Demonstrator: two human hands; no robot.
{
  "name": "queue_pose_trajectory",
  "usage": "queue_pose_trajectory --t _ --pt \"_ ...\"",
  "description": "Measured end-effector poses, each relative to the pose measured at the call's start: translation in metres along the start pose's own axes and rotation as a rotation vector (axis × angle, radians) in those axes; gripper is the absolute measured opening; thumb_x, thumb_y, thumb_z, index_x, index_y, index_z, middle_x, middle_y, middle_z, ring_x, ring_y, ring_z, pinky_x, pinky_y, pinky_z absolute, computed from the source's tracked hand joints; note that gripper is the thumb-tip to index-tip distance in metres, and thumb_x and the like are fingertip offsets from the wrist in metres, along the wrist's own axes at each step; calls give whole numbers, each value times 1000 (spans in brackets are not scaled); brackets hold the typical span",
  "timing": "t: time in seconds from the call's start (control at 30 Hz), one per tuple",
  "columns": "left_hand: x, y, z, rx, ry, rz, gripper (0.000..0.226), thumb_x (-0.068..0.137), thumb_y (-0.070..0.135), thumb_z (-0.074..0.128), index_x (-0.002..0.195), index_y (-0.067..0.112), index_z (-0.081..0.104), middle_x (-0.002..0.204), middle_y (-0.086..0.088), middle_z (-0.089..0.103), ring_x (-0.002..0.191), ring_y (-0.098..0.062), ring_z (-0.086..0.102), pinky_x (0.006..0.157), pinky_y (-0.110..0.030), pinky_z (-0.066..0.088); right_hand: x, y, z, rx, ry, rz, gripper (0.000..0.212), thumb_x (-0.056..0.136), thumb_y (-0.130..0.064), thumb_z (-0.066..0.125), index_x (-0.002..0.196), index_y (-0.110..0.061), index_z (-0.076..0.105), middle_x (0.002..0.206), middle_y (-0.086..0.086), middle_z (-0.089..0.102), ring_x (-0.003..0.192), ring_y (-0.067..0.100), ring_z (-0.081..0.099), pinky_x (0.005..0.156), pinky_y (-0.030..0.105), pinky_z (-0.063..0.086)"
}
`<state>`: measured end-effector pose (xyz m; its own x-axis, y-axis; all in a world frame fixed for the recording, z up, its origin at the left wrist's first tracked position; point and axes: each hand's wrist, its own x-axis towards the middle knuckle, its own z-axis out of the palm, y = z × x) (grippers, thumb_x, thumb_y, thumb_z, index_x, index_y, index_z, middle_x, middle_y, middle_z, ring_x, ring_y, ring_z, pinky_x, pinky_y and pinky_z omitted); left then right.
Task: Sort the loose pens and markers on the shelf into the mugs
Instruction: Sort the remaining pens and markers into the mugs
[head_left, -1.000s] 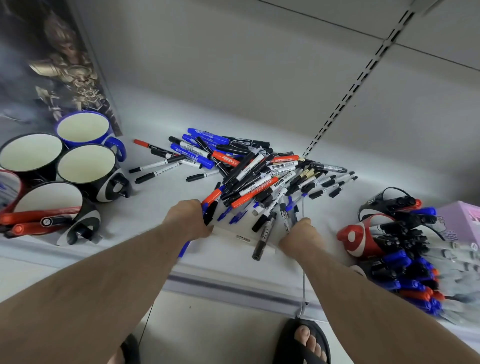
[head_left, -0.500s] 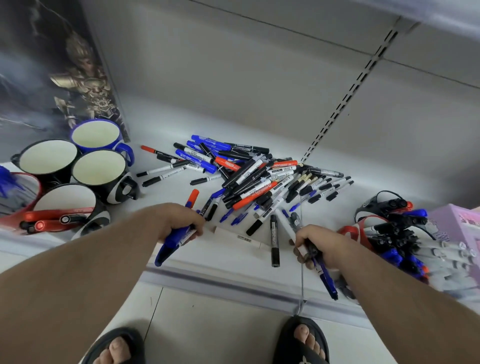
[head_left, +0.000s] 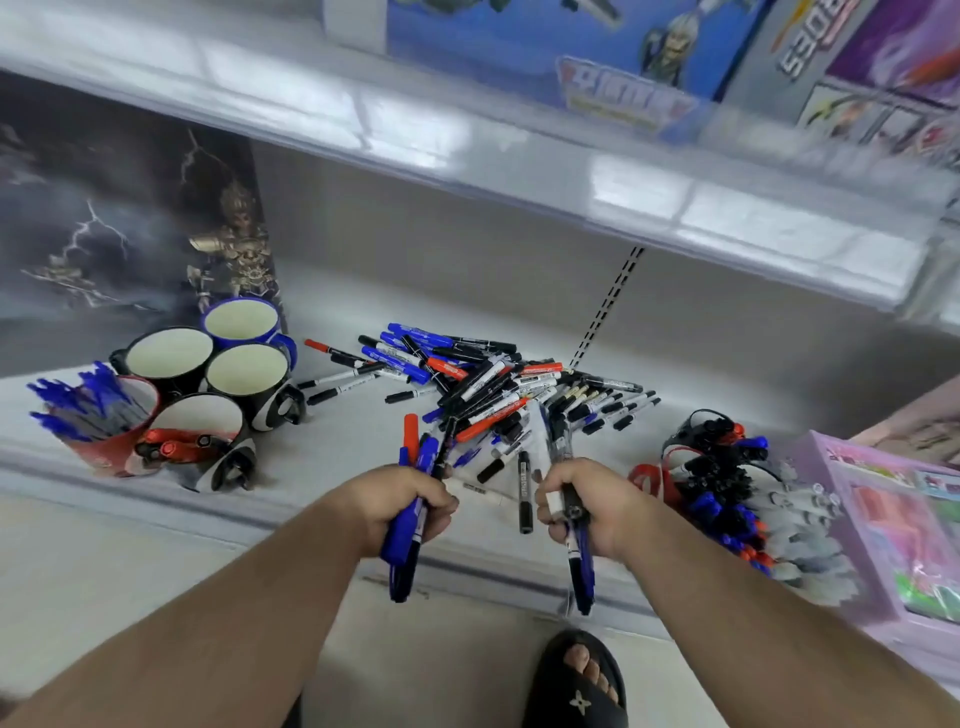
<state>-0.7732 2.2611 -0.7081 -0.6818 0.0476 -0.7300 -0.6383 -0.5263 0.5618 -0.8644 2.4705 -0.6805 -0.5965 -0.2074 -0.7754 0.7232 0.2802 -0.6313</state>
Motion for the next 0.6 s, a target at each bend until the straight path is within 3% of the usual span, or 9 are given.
queue_pose_trajectory --t 0.1,0.2,0.43,0.6 --pt "-31 -8 25 -30 -107 47 24 86 -18 50 88 4 60 70 -12 56 49 -15 59 39 -18 43 -37 -15 18 -20 -14 -104 8 78 3 52 78 -4 53 65 12 50 52 20 48 38 23 40" --pt "-60 -13 44 -54 -193 78 29 88 -19 45 89 6 60 66 -7 56 53 -14 62 39 -15 36 -75 -27 28 -28 -9 -185 9 82 1 54 81 -7 54 60 7 51 54 17 45 38 22 38" --pt "-127 -18 70 251 -264 151 19 88 -13 55 90 4 62 68 -11 61 58 -16 60 42 -19 42 -142 -25 29 28 26 -332 10 84 -8 72 91 -6 65 57 2 59 51 14 47 40 24 37" --pt "-167 -17 77 304 -249 221 8 90 4 65 83 8 68 65 -7 62 49 -14 55 44 -22 40 -166 -18 43 41 -16 -322 33 82 -7 71 113 3 66 83 13 68 54 20 56 46 28 45"
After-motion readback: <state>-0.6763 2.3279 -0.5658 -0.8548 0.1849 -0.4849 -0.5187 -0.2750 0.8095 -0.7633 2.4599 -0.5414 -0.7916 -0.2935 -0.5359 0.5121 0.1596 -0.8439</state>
